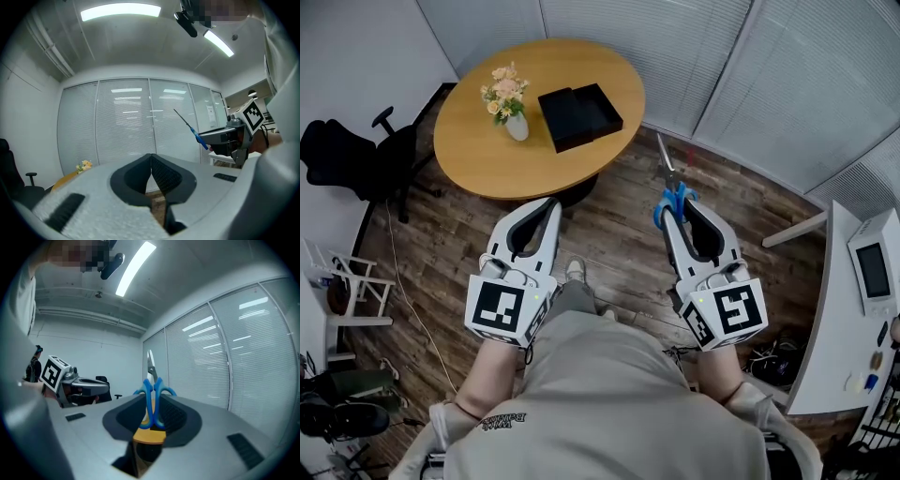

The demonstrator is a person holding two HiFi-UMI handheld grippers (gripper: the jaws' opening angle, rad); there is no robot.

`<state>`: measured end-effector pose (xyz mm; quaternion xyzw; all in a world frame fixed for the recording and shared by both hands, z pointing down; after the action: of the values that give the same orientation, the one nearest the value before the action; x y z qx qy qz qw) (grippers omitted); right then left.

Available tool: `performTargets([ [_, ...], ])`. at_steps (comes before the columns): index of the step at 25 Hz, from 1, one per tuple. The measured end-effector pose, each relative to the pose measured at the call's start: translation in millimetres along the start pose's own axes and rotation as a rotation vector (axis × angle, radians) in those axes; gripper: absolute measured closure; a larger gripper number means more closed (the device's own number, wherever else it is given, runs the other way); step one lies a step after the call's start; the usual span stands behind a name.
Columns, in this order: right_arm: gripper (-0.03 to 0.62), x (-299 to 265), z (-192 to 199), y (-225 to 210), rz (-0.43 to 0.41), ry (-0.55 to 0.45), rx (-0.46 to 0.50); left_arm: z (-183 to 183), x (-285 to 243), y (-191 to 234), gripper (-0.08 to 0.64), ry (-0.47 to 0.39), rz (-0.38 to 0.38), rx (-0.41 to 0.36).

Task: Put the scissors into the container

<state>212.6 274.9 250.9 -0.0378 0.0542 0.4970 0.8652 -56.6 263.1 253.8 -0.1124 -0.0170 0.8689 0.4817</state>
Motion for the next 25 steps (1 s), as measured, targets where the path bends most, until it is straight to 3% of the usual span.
performTargets([
  [14,0.491,-37,-1,-5,-0.009,0.011,0.04,17,-23,25,0.538,-0.006,-0.008,0.035],
  [25,0.491,-100,-9,-20,-0.018,0.017,0.051,23,-66,67,0.538,0.017,0.003,0.043],
])
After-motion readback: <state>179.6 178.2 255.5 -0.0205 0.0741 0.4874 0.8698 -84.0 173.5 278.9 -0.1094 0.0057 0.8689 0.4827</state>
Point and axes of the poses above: the fingertips, and each gripper's own axes: x backward along the fingers, y to its left, z out of its underside, the point moved 10 cm from there along x, backward along the fingers, and after that the axes turned 5 degrees about y, right-handed, at the moved point
